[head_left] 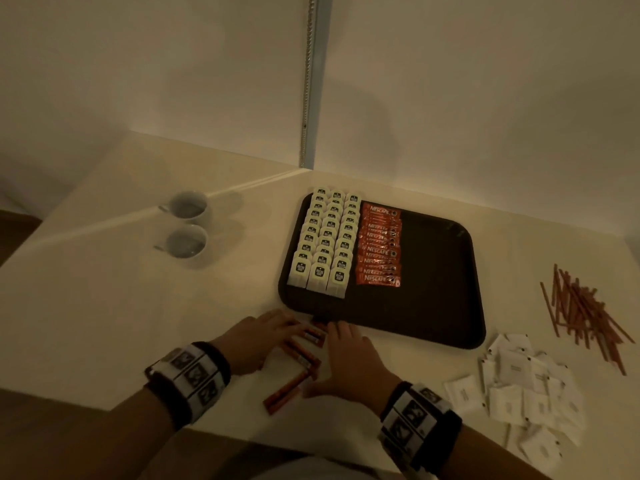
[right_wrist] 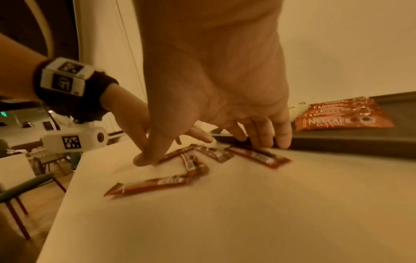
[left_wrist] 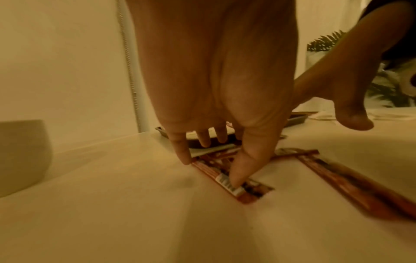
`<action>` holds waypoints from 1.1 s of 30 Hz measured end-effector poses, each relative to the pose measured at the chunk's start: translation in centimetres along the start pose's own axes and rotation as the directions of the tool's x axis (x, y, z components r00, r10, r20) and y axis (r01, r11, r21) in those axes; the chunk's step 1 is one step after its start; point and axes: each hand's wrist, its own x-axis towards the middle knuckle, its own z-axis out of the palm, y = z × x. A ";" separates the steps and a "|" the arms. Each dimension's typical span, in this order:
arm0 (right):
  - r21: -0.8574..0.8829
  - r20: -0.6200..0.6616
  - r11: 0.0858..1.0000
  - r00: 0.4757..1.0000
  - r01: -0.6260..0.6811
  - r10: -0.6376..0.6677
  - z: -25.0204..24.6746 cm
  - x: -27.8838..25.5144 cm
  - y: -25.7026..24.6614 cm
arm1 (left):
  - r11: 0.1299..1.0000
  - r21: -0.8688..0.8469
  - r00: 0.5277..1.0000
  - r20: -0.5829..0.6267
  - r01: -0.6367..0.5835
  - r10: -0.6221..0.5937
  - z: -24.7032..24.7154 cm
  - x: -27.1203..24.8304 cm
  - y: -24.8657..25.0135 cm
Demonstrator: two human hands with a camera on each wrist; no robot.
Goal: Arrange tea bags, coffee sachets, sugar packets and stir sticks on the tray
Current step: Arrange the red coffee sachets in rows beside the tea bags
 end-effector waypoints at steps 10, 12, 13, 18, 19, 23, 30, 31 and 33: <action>0.051 -0.137 0.999 0.990 -0.010 0.017 4.3 1.2 -1.9 | 0.990 0.137 0.988 -0.147 -0.030 0.050 1.8 0.8 -0.5; 0.094 -0.166 0.996 0.986 0.011 0.004 4.4 1.6 -2.2 | 0.994 0.105 0.982 -0.188 0.010 0.010 1.9 0.8 -0.3; 0.110 -0.170 0.994 0.985 0.013 0.006 4.4 1.8 -2.2 | 0.996 0.082 0.979 -0.202 0.035 -0.018 2.1 0.8 -0.2; 0.131 -0.203 0.991 0.979 0.017 0.010 4.0 2.4 -2.0 | 0.989 -0.085 0.968 -0.208 0.122 -0.138 2.2 1.1 -0.4; 0.118 -0.203 0.993 0.979 0.009 0.015 4.0 2.5 -2.1 | 0.986 -0.112 0.967 -0.213 0.121 -0.142 2.1 0.9 -0.4; -0.018 -0.182 1.000 0.983 -0.012 0.008 4.1 2.9 -2.6 | 0.991 -0.064 0.980 -0.156 0.116 -0.125 2.1 0.4 0.1; -0.020 -0.150 1.000 0.989 -0.007 0.004 3.8 3.6 -3.2 | 0.972 -0.087 0.965 -0.131 0.216 -0.226 2.0 1.2 0.8; 0.013 -0.136 1.000 0.991 -0.006 0.007 3.6 3.6 -3.2 | 0.968 -0.115 0.965 -0.113 0.223 -0.236 1.9 1.4 0.7; 0.045 -0.094 0.999 0.996 -0.004 0.008 3.3 3.7 -3.3 | 0.963 -0.133 0.966 -0.080 0.233 -0.245 1.7 1.6 0.7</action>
